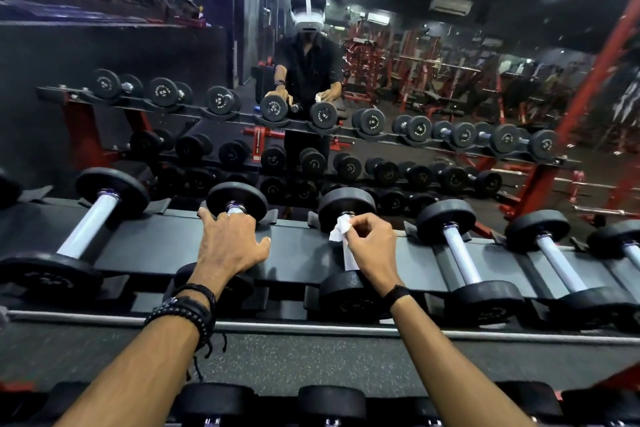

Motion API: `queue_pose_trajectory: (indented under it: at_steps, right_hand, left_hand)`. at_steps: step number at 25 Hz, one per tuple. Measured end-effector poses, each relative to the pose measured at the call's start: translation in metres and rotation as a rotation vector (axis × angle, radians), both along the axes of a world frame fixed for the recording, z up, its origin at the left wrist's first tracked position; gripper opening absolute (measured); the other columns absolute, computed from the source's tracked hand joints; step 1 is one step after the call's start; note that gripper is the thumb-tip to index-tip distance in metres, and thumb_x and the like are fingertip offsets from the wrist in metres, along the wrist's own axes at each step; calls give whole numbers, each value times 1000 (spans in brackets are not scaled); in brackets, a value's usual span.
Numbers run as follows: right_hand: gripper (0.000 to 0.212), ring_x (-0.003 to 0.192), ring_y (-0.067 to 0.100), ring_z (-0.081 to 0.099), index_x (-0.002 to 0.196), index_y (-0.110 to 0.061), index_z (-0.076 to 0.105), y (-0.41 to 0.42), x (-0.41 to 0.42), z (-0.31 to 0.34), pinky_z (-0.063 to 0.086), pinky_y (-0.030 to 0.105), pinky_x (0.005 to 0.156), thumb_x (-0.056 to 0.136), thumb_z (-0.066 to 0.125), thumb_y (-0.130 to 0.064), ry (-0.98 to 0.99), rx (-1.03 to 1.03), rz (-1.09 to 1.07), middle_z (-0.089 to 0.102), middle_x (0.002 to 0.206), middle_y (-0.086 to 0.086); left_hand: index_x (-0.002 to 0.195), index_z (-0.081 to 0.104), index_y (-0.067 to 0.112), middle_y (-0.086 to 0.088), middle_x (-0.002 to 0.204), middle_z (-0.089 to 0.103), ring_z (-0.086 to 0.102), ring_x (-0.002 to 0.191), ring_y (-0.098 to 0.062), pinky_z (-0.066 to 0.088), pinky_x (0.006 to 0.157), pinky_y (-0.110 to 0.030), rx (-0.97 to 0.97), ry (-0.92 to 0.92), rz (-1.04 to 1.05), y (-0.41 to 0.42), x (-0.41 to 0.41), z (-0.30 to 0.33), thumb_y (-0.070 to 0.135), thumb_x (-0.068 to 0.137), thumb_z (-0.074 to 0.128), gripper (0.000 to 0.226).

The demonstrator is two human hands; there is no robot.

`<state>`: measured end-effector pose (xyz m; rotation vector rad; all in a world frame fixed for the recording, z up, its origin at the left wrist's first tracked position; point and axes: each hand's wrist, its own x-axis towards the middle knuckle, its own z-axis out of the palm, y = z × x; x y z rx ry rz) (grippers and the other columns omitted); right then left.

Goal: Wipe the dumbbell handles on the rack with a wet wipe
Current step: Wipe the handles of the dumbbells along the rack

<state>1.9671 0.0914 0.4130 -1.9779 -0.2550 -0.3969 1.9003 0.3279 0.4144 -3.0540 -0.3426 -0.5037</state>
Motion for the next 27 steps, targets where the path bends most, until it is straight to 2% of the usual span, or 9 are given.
queue_pose_trajectory:
  at_steps: [2, 5, 8, 12, 13, 17, 21, 24, 27]
  right_hand:
    - [6, 69, 9, 60, 78, -16, 63, -3, -4, 4, 47, 21, 67, 78, 65, -10, -25, -11, -33, 64, 71, -8]
    - [15, 66, 11, 53, 81, -16, 57, -5, -9, 9, 41, 14, 60, 77, 55, -1, -77, -96, -41, 57, 72, -2]
    - [20, 72, 9, 50, 81, -15, 59, -1, -10, 8, 38, 15, 66, 74, 52, 3, -204, -216, -60, 54, 80, 2]
    - [24, 82, 3, 51, 83, -10, 67, 3, -15, 4, 42, 11, 71, 77, 53, 8, -357, -291, 6, 51, 92, 3]
    - [23, 86, 6, 52, 83, -9, 68, 4, -14, 2, 44, 12, 73, 77, 52, 8, -377, -304, 31, 51, 95, 4]
    - [25, 99, 20, 56, 85, -12, 66, 5, -8, -5, 50, 37, 84, 80, 49, 6, -374, -410, 73, 56, 100, 2]
    - [26, 90, 24, 54, 90, -12, 65, 7, -17, 0, 48, 41, 81, 81, 43, 1, -416, -527, 32, 60, 91, 5]
    - [26, 83, 28, 51, 91, -12, 60, 8, -35, 7, 45, 40, 74, 77, 39, -4, -498, -678, 32, 56, 85, 6]
    - [27, 86, 26, 52, 98, -10, 55, 12, -78, -9, 47, 39, 72, 81, 39, 2, -461, -616, 275, 53, 94, 7]
  left_hand:
    - [78, 67, 21, 0, 78, 64, 61, 75, -23, 24, 104, -59, 25, 26, -7, -1, 0, -1, 59, 74, 41, 47]
    - [80, 67, 21, -1, 84, 63, 60, 80, -25, 24, 106, -60, 22, 36, -11, -1, -1, -2, 61, 73, 39, 50]
    - [83, 68, 21, -3, 90, 65, 60, 86, -26, 23, 107, -62, 22, 39, -16, -2, -2, -2, 62, 75, 41, 49]
    - [88, 68, 20, -5, 94, 65, 60, 90, -28, 21, 108, -62, 9, 16, -18, -2, -4, -6, 60, 80, 49, 45]
    - [89, 69, 19, -5, 96, 65, 60, 91, -28, 22, 108, -62, 0, 14, -17, -2, -4, -6, 59, 81, 50, 45]
    - [92, 69, 20, -5, 94, 66, 60, 89, -27, 28, 103, -58, -60, -14, -28, 0, -10, -4, 57, 81, 50, 43]
    - [90, 67, 21, 0, 92, 67, 56, 86, -22, 37, 85, -42, -103, -111, -57, -3, -39, -14, 57, 80, 46, 43]
    - [113, 65, 21, -6, 129, 58, 51, 118, -29, 33, 97, -49, -70, -109, -141, -6, -78, -29, 59, 73, 50, 57]
    - [147, 39, 27, -6, 163, 15, 17, 147, -37, 13, 116, -58, -52, 0, -229, -2, -123, -40, 58, 73, 61, 83]
